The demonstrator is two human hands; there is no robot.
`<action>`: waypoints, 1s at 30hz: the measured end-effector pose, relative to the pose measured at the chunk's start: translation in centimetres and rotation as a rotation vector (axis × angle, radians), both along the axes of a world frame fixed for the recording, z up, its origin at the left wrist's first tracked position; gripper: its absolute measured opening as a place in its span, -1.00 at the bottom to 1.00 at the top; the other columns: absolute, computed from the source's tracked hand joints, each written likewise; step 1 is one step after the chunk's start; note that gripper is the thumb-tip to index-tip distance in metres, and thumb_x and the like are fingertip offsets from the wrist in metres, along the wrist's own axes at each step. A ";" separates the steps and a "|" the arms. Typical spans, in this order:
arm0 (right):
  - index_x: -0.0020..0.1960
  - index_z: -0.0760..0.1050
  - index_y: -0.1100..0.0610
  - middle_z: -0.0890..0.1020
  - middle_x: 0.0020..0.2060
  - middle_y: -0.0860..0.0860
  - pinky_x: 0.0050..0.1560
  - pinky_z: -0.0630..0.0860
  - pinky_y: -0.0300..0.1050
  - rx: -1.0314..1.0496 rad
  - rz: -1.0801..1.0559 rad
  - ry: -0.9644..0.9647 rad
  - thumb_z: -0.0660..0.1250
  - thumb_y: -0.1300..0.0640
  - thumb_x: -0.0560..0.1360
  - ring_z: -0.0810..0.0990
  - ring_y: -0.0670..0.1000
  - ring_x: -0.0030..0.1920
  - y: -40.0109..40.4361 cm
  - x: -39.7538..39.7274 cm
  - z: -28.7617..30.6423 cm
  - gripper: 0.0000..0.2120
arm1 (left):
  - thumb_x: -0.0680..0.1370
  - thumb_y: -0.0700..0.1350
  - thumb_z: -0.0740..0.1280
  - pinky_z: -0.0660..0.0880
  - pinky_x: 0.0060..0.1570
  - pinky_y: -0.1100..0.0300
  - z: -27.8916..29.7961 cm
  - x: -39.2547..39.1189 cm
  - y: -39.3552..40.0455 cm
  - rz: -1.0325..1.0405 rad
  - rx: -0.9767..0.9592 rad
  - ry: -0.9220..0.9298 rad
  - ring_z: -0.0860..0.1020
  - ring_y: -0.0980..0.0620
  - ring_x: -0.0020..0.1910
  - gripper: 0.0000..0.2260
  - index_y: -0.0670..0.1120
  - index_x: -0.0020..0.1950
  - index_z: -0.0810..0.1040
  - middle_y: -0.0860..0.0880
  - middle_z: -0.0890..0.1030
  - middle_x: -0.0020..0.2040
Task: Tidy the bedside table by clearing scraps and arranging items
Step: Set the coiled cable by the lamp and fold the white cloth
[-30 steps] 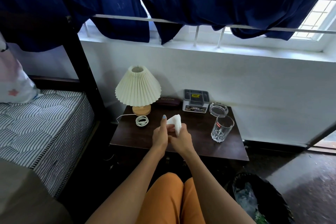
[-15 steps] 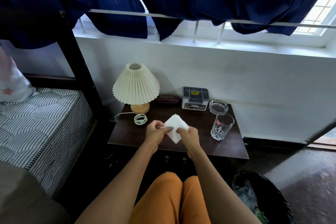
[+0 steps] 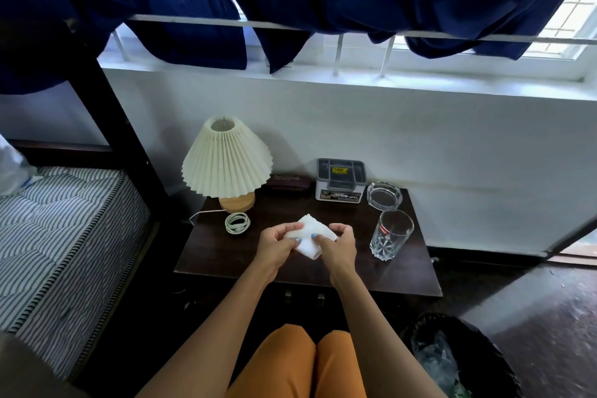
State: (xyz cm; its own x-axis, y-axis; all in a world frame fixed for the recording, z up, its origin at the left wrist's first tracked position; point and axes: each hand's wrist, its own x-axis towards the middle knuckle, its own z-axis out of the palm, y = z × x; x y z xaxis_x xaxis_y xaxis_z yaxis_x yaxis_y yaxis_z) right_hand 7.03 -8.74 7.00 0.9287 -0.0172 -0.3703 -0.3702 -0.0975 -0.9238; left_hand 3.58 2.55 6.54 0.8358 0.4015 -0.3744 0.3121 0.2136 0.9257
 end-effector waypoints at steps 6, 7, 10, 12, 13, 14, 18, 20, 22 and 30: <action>-0.14 0.62 0.12 0.64 -0.15 0.08 -0.25 0.47 -0.21 -0.216 0.075 -0.171 0.24 0.34 0.43 0.60 0.04 -0.12 -0.2 2.8 0.2 -0.78 | 0.47 -0.46 0.23 0.50 0.20 -0.12 -0.4 3.7 -0.4 0.107 -0.061 0.028 0.57 -0.19 0.15 -0.68 -0.23 0.17 0.53 -0.24 0.58 0.13; -0.09 0.64 0.14 0.63 -0.14 0.07 -0.23 0.45 -0.23 -0.226 0.060 -0.182 0.23 0.34 0.45 0.59 0.02 -0.11 -0.5 3.8 0.3 -0.77 | 0.49 -0.45 0.23 0.54 0.14 -0.09 -0.5 4.7 -0.7 0.136 -0.077 0.031 0.58 -0.17 0.11 -0.71 -0.23 0.16 0.52 -0.24 0.58 0.11; 0.04 0.63 0.18 0.64 -0.08 0.08 -0.15 0.41 -0.25 -0.216 -0.042 -0.200 0.21 0.34 0.48 0.55 -0.02 -0.09 -1.3 6.6 1.2 -0.74 | 0.53 -0.40 0.22 0.58 -0.09 0.14 -0.5 7.3 -1.7 0.211 -0.101 0.032 0.59 -0.08 -0.02 -0.75 -0.21 0.17 0.48 -0.18 0.57 0.03; 0.10 0.61 0.19 0.67 0.00 0.11 -0.02 0.48 -0.15 -0.216 -0.109 -0.208 0.19 0.34 0.48 0.58 0.04 -0.05 -1.8 8.8 1.3 -0.70 | 0.55 -0.37 0.20 0.57 -0.12 0.20 -0.8 9.0 -2.3 0.222 -0.095 0.038 0.60 -0.07 -0.02 -0.76 -0.22 0.19 0.48 -0.16 0.57 0.03; 0.14 0.59 0.20 0.66 0.05 0.13 0.09 0.51 -0.08 -0.216 -0.126 -0.214 0.18 0.35 0.48 0.60 0.08 0.01 -2.1 9.9 1.4 -0.68 | 0.56 -0.36 0.19 0.57 -0.10 0.21 -0.8 9.6 -2.5 0.207 -0.086 0.044 0.60 -0.07 0.00 -0.77 -0.24 0.19 0.50 -0.16 0.58 0.04; 0.20 0.56 0.22 0.64 0.10 0.15 0.19 0.51 -0.01 -0.222 -0.130 -0.226 0.17 0.35 0.48 0.60 0.13 0.07 -2.3 11.1 1.4 -0.66 | 0.57 -0.34 0.19 0.57 -0.06 0.19 -0.9 10.3 -2.9 0.181 -0.074 0.049 0.61 -0.06 0.02 -0.77 -0.25 0.19 0.51 -0.16 0.59 0.05; 0.38 0.38 0.22 0.52 0.29 0.19 0.27 0.46 0.13 -0.319 -0.067 -0.245 0.11 0.37 0.50 0.56 0.16 0.14 -3.5 15.3 1.4 -0.55 | 0.59 -0.32 0.17 0.55 0.13 0.12 -0.7 12.9 -4.5 0.092 -0.037 0.053 0.59 -0.02 0.09 -0.75 -0.22 0.22 0.52 -0.12 0.60 0.12; 0.42 0.32 0.22 0.44 0.36 0.18 0.29 0.45 0.09 -0.362 -0.036 -0.244 0.09 0.39 0.52 0.53 0.17 0.23 -3.7 16.9 1.2 -0.52 | 0.58 -0.31 0.18 0.54 0.16 0.10 -0.7 14.2 -5.1 0.072 -0.043 0.046 0.58 -0.02 0.12 -0.73 -0.20 0.26 0.50 -0.10 0.59 0.12; 0.45 0.27 0.19 0.39 0.40 0.16 0.31 0.44 0.09 -0.378 0.010 -0.247 0.10 0.40 0.53 0.49 0.17 0.29 -3.7 18.1 1.0 -0.50 | 0.58 -0.31 0.20 0.54 0.15 0.12 -0.9 15.6 -5.5 0.059 -0.049 0.043 0.57 -0.02 0.12 -0.72 -0.20 0.27 0.49 -0.09 0.58 0.10; 0.46 0.21 0.22 0.36 0.39 0.17 0.36 0.35 -0.01 -0.621 0.240 -0.350 0.15 0.43 0.49 0.37 0.16 0.37 -2.8 21.6 -0.7 -0.45 | 0.58 -0.31 0.22 0.51 0.20 0.07 -1.8 19.2 -5.6 0.034 -0.022 0.050 0.56 -0.05 0.16 -0.73 -0.20 0.26 0.50 -0.13 0.59 0.15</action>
